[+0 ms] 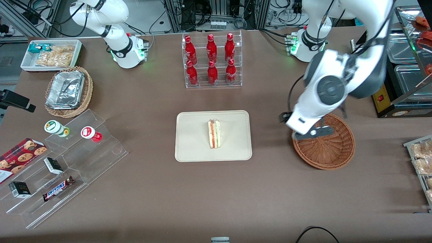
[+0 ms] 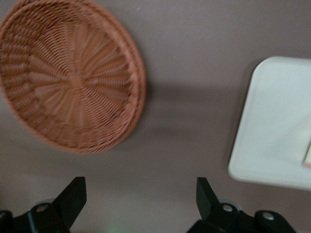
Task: Place sandwich from basket to tray
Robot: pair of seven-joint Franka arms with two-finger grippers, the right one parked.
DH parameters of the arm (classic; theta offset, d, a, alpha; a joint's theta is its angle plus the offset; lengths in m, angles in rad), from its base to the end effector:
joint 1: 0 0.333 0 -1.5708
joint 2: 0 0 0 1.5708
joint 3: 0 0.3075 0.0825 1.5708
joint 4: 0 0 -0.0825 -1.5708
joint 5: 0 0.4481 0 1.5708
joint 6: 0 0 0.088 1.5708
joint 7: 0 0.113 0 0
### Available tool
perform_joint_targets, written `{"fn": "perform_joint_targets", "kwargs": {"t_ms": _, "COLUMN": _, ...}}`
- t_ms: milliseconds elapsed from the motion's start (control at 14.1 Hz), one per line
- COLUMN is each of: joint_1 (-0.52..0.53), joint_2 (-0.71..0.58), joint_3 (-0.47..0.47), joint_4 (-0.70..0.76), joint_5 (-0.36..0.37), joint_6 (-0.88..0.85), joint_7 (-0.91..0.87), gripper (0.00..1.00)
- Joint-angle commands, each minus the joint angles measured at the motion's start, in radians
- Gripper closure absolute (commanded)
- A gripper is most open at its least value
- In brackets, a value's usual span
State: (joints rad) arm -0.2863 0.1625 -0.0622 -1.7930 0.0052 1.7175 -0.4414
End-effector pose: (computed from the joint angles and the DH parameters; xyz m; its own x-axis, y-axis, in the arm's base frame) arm 0.5987 -0.2157 0.4010 0.9715 0.0993 -0.2151 0.0802 -0.9922 -0.0959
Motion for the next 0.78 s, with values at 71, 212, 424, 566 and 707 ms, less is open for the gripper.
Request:
{"fn": "perform_joint_targets", "kwargs": {"t_ms": 71, "joint_1": 0.107, "joint_2": -0.168, "joint_3": -0.010, "joint_4": -0.055, "joint_5": -0.028, "joint_6": -0.137, "joint_7": 0.211, "gripper": 0.00}}
{"fn": "perform_joint_targets", "kwargs": {"t_ms": 212, "joint_1": 0.205, "joint_2": -0.216, "joint_3": -0.021, "joint_4": -0.052, "joint_5": -0.031, "joint_6": -0.185, "joint_7": 0.318, "gripper": 0.00}}
{"fn": "perform_joint_targets", "kwargs": {"t_ms": 424, "joint_1": 0.289, "joint_2": -0.236, "joint_3": -0.027, "joint_4": 0.044, "joint_5": -0.030, "joint_6": -0.248, "joint_7": 0.441, "gripper": 0.00}}
{"fn": "perform_joint_targets", "kwargs": {"t_ms": 566, "joint_1": 0.338, "joint_2": -0.219, "joint_3": -0.034, "joint_4": 0.121, "joint_5": -0.019, "joint_6": -0.236, "joint_7": 0.441, "gripper": 0.00}}
{"fn": "perform_joint_targets", "kwargs": {"t_ms": 707, "joint_1": 0.352, "joint_2": -0.192, "joint_3": -0.031, "joint_4": 0.179, "joint_5": -0.007, "joint_6": -0.208, "joint_7": 0.441, "gripper": 0.00}}
